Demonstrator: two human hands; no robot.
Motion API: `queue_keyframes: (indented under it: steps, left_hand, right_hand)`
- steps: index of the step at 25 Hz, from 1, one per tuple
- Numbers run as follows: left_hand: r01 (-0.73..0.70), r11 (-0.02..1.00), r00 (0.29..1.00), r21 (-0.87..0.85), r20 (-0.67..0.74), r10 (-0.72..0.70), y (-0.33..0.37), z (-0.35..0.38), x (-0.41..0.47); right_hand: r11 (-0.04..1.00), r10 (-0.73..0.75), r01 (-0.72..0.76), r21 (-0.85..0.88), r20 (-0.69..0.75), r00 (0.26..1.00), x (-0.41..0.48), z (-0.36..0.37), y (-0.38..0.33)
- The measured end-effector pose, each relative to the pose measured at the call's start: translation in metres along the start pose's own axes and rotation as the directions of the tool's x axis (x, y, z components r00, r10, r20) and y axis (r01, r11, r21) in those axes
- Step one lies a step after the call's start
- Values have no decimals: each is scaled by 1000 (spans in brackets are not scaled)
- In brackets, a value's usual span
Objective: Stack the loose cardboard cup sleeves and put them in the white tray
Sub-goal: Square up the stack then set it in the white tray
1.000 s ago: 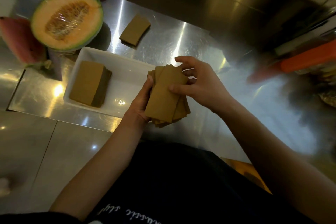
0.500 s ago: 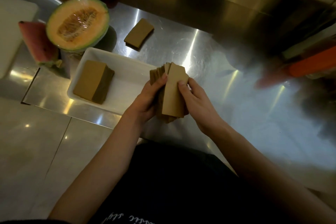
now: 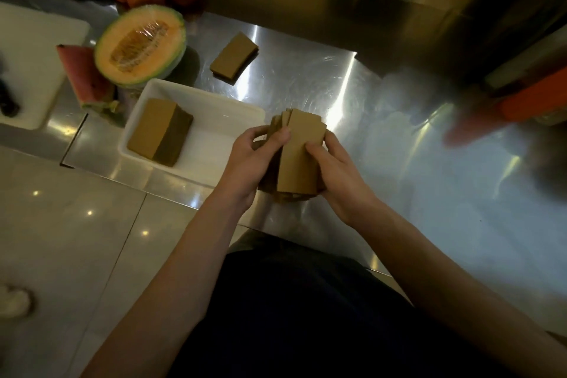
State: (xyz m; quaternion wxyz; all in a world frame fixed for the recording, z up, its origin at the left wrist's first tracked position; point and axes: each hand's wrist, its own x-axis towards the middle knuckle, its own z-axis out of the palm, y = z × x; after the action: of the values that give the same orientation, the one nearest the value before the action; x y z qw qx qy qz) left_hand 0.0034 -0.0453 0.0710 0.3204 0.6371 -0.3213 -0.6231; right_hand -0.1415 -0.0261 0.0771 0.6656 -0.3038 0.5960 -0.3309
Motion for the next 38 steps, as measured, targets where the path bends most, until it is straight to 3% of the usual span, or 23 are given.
queue_keyframes:
  steps: [10, 17, 25, 38]
  left_hand:
    - [-129, 987, 987, 91, 112, 119, 5, -3, 2]
    - [-121, 987, 991, 104, 70, 114, 54, -54, 64]
    - [-47, 938, 984, 345, 177, -16, 107, -89, 176]
    - [-157, 762, 958, 628, 286, -39, 122, -121, 298]
  right_hand:
    - [979, 153, -149, 141, -18, 988, 13, 14, -24]
    - [987, 79, -68, 147, -69, 994, 62, 65, -67]
    - [955, 221, -157, 250, -254, 941, 162, 131, -106]
    - [950, 294, -208, 232, -443, 847, 279, 174, -117]
